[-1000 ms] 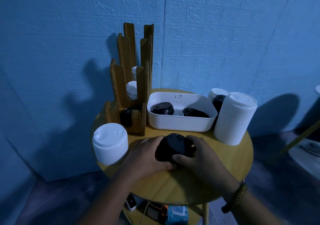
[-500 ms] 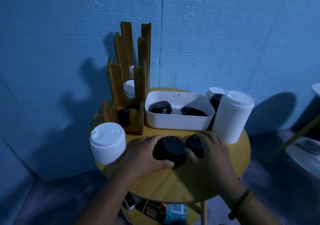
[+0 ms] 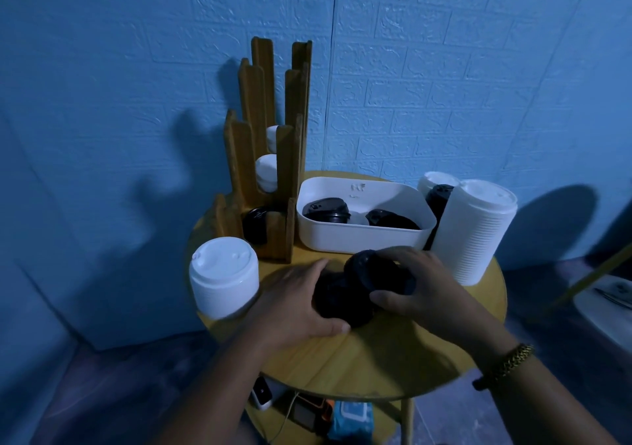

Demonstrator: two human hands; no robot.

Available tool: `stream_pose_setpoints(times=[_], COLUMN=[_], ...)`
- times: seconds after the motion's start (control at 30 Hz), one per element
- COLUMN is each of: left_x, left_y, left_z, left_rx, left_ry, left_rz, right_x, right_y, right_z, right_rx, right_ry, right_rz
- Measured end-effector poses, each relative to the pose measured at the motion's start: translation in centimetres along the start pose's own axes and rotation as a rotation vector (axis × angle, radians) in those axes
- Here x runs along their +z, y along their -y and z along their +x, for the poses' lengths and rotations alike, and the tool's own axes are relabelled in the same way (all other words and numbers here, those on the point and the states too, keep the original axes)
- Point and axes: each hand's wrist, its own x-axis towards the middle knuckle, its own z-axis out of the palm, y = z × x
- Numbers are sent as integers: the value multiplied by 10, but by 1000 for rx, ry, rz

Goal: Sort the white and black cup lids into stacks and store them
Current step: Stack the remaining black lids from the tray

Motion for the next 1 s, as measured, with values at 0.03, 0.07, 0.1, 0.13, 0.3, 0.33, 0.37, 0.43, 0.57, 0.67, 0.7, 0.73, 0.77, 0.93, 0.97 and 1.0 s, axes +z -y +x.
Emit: stream_pose_setpoints(times=[0.03,0.07,0.1,0.13,0.3,0.33,0.37,0.43,0.57,0.67,0.7,0.73,0.77,0.93,0.97,1.0], left_x=[0,0,-1,-2,-2,-2,-2,-1,1,2,2,2,2,1,1,1], left_y=[0,0,0,0,1,2,2,3,3,3,4,4,3,4,4,5], left_z=[0,0,-1,-1,-1,-1,-1,-1,0,2,2,3,3,1,1,1], left_rx=[6,10,14,17,16,10,6,10,58,69,65,61,55,38,37,38], left_ry=[2,5,6,4,4,12,18,20,-23,-58,-65,-66,-61,-47,-41,-35], left_rz=[-4,-9,-15,-18,5,8,9,13,-43,-76,-81,-89,-97,-110,-111,-105], right_x=[1,3,6,8,12,11,11,10,11,12,12,12,13,14,14,13], right_y=[1,2,4,6,13,14,14,12,8,7,8,6,6,7,9,9], right_z=[1,3,5,7,20,22,24,27,27,28,28,28,27,28,28,28], right_rx=[-23,-46,-60,-71,-110,-115,-118,-129,-144,-153,-156,-154,-149,-69,-63,-68], right_ry=[54,102,145,184,305,318,332,364,390,381,375,365,351,267,257,252], right_rz=[-23,-36,-37,-36,-57,-66,-76,-105,-135,-164,-167,-161,-149,-110,-112,-118])
